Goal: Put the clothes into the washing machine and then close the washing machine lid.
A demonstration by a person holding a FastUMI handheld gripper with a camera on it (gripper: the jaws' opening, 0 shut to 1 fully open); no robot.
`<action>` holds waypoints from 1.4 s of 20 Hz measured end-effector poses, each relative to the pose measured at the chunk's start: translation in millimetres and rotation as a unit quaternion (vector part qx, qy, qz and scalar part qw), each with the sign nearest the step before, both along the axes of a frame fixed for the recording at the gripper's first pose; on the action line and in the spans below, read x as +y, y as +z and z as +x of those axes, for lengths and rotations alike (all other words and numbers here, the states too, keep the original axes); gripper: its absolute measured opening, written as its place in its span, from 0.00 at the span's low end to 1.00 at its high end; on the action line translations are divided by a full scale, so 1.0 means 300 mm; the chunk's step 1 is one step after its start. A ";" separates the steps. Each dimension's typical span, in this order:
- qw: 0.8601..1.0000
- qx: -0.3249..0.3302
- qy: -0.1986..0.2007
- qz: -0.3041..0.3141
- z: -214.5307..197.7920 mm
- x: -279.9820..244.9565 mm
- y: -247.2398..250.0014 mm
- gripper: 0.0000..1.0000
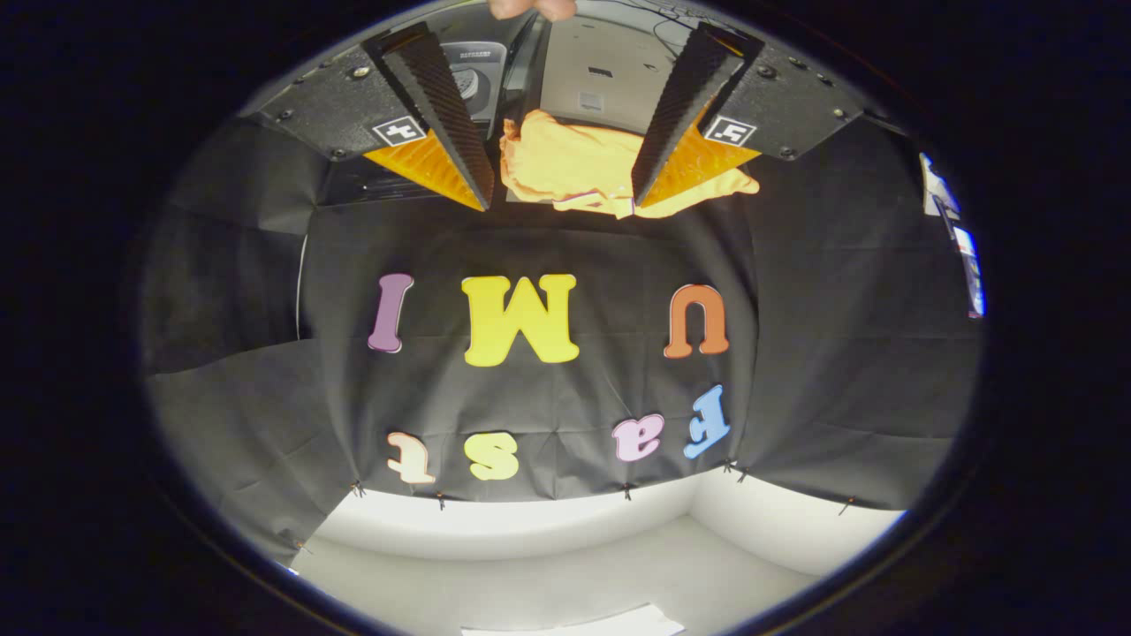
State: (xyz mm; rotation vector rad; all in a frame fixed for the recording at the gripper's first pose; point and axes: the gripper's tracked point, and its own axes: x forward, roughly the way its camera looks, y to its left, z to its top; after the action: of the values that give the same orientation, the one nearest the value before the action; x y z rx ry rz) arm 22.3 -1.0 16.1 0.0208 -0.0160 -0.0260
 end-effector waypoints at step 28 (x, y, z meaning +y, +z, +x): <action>0.997 0.074 0.027 0.024 0.509 0.298 0.106 0.99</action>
State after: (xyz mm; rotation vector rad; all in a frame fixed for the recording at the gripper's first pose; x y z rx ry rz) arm 174.9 88.4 48.1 0.0675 0.1330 0.0259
